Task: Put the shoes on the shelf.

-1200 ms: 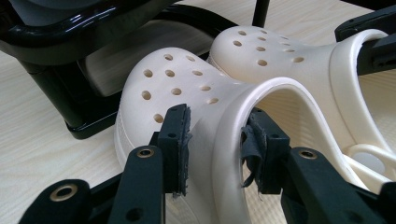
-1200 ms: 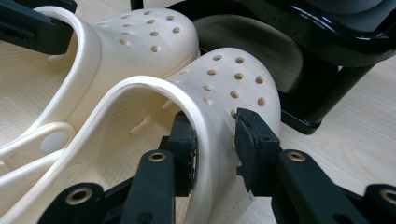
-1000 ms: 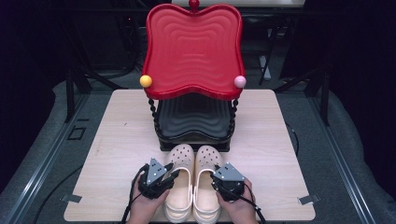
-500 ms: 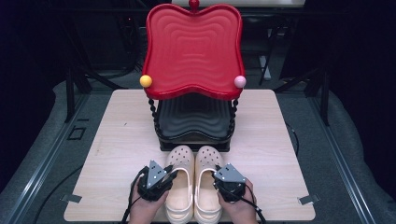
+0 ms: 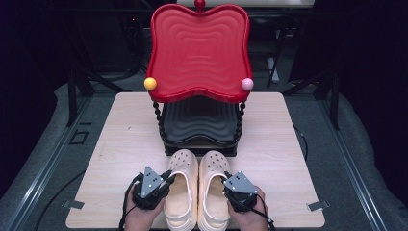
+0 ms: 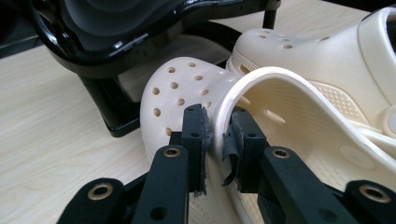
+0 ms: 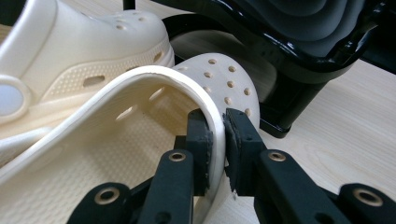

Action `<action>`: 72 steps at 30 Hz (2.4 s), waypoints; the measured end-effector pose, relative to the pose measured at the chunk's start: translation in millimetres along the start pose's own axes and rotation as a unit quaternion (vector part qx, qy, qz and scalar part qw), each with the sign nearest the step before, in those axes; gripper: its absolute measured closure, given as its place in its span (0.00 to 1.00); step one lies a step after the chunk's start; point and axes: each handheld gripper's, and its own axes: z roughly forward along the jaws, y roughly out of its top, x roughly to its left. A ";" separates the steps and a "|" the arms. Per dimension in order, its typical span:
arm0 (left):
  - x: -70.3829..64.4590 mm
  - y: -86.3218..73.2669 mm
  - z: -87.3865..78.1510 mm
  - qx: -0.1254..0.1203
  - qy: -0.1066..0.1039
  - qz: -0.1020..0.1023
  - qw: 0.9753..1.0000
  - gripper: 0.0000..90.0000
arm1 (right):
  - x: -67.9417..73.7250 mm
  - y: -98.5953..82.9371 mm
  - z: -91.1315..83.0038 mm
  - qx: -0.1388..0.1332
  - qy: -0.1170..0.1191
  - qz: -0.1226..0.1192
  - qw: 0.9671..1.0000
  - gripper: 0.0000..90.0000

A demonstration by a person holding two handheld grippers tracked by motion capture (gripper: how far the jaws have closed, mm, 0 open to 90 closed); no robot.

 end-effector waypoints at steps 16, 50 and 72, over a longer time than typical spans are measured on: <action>3.7 21.7 -27.3 -0.029 -0.010 0.001 1.000 0.88 | -10.0 18.8 -25.5 -0.025 0.002 0.006 1.000 0.90; 26.6 86.8 -19.0 -0.072 0.023 0.027 0.997 0.89 | -30.8 83.6 -22.8 -0.070 -0.016 0.016 0.997 0.90; 41.5 108.1 48.8 -0.065 0.048 0.037 0.996 0.88 | -53.2 102.5 40.7 -0.074 -0.060 -0.002 0.995 0.89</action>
